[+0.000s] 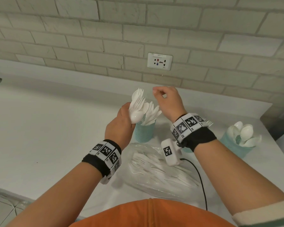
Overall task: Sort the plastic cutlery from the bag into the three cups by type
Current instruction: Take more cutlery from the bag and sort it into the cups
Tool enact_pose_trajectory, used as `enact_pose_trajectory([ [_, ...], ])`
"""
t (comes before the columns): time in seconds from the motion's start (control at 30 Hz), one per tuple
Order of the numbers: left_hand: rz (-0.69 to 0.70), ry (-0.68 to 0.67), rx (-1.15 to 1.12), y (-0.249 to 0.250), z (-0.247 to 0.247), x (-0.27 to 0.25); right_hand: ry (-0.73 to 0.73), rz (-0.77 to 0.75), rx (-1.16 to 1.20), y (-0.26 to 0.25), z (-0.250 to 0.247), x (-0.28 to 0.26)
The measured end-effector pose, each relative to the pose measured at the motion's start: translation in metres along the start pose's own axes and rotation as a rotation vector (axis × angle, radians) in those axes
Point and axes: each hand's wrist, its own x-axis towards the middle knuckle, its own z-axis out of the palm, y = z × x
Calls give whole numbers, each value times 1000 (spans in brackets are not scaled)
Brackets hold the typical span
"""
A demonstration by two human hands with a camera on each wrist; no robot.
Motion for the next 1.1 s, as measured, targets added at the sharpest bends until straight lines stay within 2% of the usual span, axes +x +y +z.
enact_pose_trajectory([
  [0.13, 53, -8, 30, 3, 7, 2, -91, -162, 13, -15, 4, -8],
  [0.23, 71, -18, 27, 5, 10, 3, -145, -151, -93, -11, 9, -12],
  [0.53, 52, -10, -51, 6, 17, 1, -92, -82, -74, -6, 11, -13],
  [0.83, 40, -16, -116, 6, 18, 0, -134, -57, -135, -14, 12, -15],
  [1.1, -19, -92, -232, 4, 19, -2, -263, -30, -217, -16, 6, -10],
])
